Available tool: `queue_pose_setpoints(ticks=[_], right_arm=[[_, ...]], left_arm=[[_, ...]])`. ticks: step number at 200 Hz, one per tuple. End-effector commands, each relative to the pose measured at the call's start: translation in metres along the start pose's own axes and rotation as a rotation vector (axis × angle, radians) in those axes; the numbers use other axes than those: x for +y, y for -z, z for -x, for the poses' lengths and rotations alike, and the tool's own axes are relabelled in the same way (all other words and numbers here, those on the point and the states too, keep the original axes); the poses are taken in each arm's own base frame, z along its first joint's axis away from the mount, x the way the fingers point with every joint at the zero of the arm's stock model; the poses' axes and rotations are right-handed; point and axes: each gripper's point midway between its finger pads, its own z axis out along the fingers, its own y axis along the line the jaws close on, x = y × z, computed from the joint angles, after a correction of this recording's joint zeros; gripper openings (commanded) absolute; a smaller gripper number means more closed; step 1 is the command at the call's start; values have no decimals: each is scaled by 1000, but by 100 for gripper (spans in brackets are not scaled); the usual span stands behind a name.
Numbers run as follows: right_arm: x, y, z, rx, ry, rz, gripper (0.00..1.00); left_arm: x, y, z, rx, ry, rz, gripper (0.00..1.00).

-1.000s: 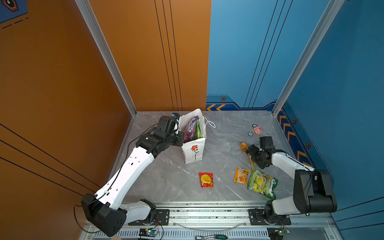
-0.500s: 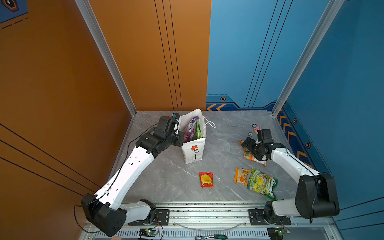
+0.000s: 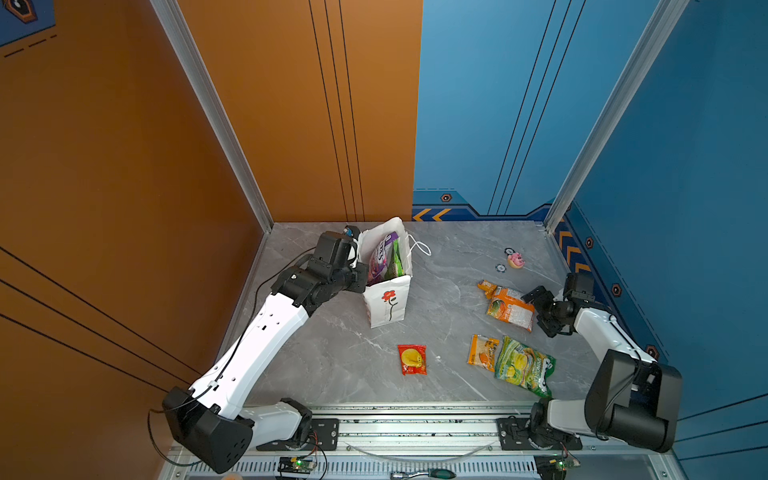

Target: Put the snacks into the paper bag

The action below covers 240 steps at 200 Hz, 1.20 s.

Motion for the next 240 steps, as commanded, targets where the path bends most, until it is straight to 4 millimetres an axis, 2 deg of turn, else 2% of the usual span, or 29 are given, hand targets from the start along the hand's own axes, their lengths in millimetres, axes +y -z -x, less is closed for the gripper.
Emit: queue_pose_setpoints(ticks=[1, 12, 85, 132, 191, 240], right_arm=[[-14, -7, -1, 27, -24, -5, 90], [-18, -11, -2, 39, -38, -3, 87], [-18, -31, -15, 111, -47, 41, 62], [-15, -42, -26, 144, -29, 43, 41], [1, -45, -36, 157, 22, 54, 18], [21, -38, -43, 149, 79, 83, 5]], left_arm=[[0, 10, 18, -85, 11, 0, 0], [0, 9, 18, -85, 10, 1, 0], [1, 6, 17, -76, 8, 9, 0], [2, 6, 17, -77, 8, 13, 0], [0, 5, 16, -68, 6, 7, 0], [-1, 4, 16, -66, 8, 2, 0]])
